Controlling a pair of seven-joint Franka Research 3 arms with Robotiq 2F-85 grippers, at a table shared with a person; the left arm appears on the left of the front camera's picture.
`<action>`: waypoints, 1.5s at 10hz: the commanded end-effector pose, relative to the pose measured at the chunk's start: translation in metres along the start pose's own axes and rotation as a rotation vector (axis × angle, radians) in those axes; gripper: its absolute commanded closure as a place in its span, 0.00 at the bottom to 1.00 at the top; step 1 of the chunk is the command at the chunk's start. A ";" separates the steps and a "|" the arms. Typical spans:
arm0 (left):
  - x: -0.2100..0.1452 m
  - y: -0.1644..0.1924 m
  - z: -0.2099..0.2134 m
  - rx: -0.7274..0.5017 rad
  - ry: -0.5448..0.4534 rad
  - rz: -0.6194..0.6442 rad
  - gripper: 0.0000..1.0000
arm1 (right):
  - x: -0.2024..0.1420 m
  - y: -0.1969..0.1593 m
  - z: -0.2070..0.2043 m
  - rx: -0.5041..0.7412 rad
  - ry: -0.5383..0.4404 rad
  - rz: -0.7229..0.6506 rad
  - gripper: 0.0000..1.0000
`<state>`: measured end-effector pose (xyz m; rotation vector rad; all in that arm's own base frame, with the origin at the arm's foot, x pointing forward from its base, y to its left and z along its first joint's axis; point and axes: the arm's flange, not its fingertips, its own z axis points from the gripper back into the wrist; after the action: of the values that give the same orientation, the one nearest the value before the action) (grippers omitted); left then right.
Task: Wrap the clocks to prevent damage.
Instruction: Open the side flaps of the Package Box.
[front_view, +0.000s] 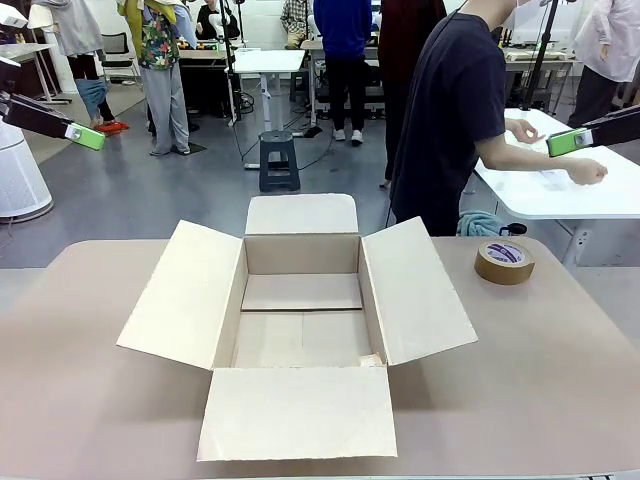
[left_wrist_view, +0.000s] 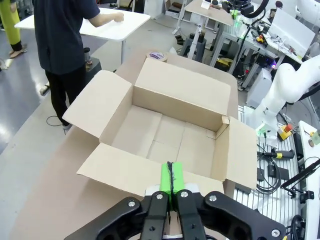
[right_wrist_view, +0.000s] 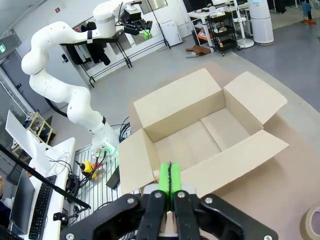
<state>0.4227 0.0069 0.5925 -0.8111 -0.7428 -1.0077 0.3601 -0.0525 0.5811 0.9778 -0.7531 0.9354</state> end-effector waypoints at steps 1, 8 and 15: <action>-0.002 -0.003 0.006 0.004 0.020 -0.003 1.00 | -0.001 0.004 0.000 0.004 0.014 -0.005 1.00; 0.000 -0.002 0.005 0.013 0.013 -0.007 1.00 | -0.001 0.001 0.000 0.004 0.011 -0.002 0.99; 0.040 -0.047 -0.130 0.241 0.716 0.066 1.00 | 0.029 0.053 -0.149 -0.601 0.352 -0.474 0.99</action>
<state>0.4151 -0.1298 0.5829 -0.3016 -0.2759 -1.0394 0.3411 0.1040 0.5768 0.4645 -0.5495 0.4319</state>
